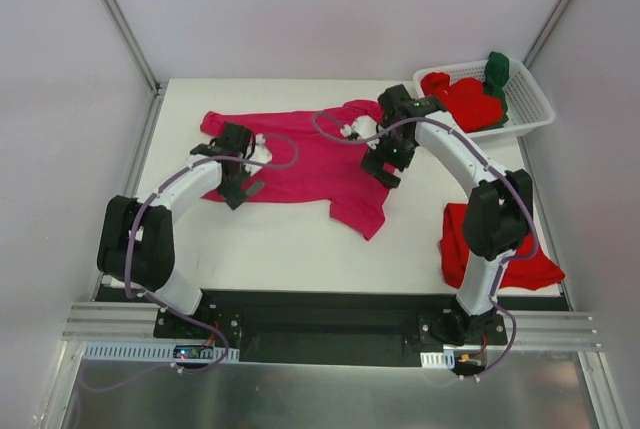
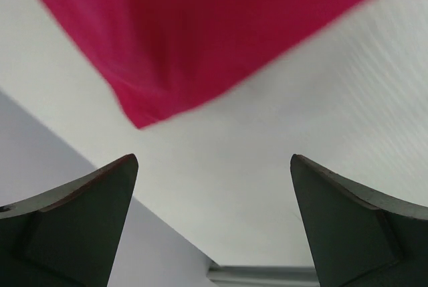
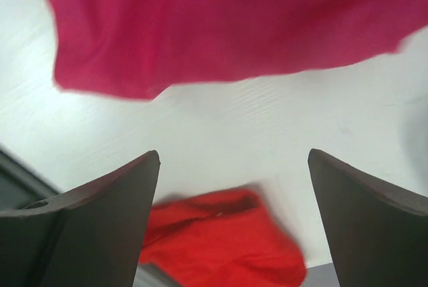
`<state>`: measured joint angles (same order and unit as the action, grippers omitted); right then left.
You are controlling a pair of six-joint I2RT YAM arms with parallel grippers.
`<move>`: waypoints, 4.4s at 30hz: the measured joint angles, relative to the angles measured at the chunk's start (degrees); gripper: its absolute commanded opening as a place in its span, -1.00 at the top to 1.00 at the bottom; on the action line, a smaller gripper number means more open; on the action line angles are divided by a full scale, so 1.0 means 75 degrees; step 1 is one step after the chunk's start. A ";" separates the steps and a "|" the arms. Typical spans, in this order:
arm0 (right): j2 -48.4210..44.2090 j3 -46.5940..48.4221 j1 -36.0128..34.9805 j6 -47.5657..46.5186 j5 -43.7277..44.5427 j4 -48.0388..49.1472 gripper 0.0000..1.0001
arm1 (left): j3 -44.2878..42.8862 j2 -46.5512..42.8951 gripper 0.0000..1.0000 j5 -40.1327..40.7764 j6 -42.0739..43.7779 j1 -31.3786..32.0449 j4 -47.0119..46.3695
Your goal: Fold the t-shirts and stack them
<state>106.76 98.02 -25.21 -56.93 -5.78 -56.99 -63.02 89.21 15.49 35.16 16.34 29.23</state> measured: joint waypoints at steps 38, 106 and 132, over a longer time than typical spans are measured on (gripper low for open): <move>-0.1274 -0.3188 -0.2882 -0.0833 0.0711 0.1172 -0.93 | 0.1679 -0.0329 -0.99 -0.1527 0.6030 -0.1626 -0.1174; 0.0090 -0.3620 -0.3348 0.0656 0.0921 0.1941 0.88 | 0.1851 -0.1174 -0.99 -0.1466 0.6371 -0.1795 -0.1221; 0.0087 -0.3284 -0.3319 0.0764 0.0927 0.1673 0.87 | 0.1145 0.0463 -0.86 -0.2232 0.6304 -0.1958 0.0356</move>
<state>107.42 73.38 -50.11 -51.20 1.17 -44.45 -54.43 92.68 -1.26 82.43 1.65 31.90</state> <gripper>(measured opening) 0.068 0.931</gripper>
